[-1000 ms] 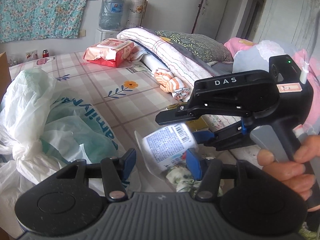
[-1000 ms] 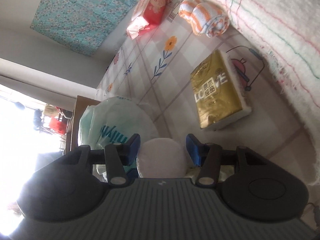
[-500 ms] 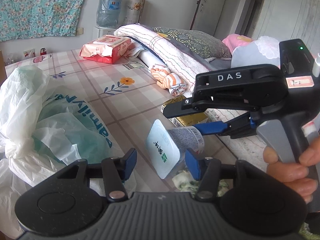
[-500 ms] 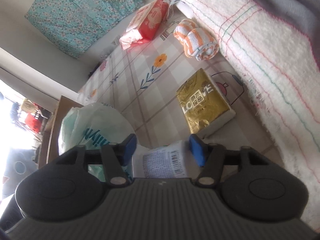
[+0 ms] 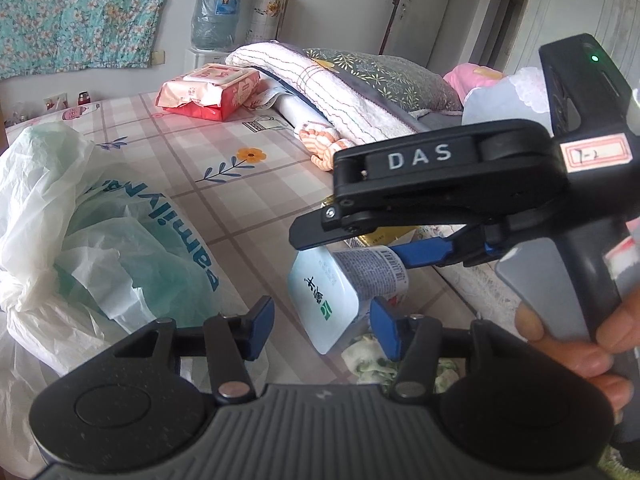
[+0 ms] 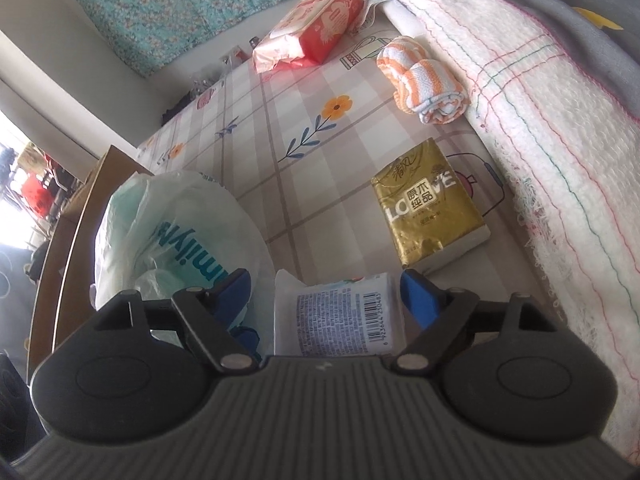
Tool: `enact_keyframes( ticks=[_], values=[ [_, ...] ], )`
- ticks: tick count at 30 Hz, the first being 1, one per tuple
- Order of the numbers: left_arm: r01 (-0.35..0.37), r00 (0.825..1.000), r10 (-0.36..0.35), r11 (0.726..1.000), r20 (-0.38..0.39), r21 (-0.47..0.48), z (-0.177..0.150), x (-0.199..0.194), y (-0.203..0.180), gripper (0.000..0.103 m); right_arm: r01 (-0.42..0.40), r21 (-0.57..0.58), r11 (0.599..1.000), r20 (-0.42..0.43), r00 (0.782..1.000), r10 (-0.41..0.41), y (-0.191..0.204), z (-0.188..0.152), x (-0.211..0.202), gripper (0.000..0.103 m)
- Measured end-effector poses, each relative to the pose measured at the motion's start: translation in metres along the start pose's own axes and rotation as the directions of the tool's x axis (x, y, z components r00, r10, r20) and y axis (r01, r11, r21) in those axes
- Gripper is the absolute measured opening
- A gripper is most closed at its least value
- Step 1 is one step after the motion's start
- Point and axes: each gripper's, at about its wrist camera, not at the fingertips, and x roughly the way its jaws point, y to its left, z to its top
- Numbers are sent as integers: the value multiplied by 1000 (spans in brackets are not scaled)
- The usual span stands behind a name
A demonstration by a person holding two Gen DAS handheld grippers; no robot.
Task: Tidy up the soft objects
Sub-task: 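Lift and turn the yogurt cup with the right gripper while the left gripper approaches, then close the left gripper on the yogurt cup while the right gripper holds it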
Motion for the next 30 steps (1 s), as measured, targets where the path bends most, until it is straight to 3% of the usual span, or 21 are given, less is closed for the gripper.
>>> enact_keyframes(
  ticks=[7,10,16,22,26,28,30],
  values=[
    [0,1000,0,1000,-5,0,-1,1,1,54,25,-21,999,-6,1000,-25,1,-2,7,81],
    [0,1000,0,1000,-7,2,-2,1,1,54,35,-20,999,5,999,-35,-1,-2,7,69],
    [6,1000,-6,1000,-13,3,-2,0,1,54,4,13,1000,22,1000,-5,-8,-3,5,67],
    [22,1000,-22,1000,-12,20,-1,-11,1,54,-168,169,971,17,986,168,-27,2,6,65],
    [16,1000,-15,1000,-15,21,-1,-14,2,55,-302,304,904,2,949,316,-38,2,19,65],
    [6,1000,-6,1000,-18,19,-1,-13,3,55,-330,354,875,-12,934,357,-42,1,28,65],
    [0,1000,1,1000,-22,12,-1,-13,4,55,-322,368,872,-20,935,354,-43,-2,33,65]
  ],
)
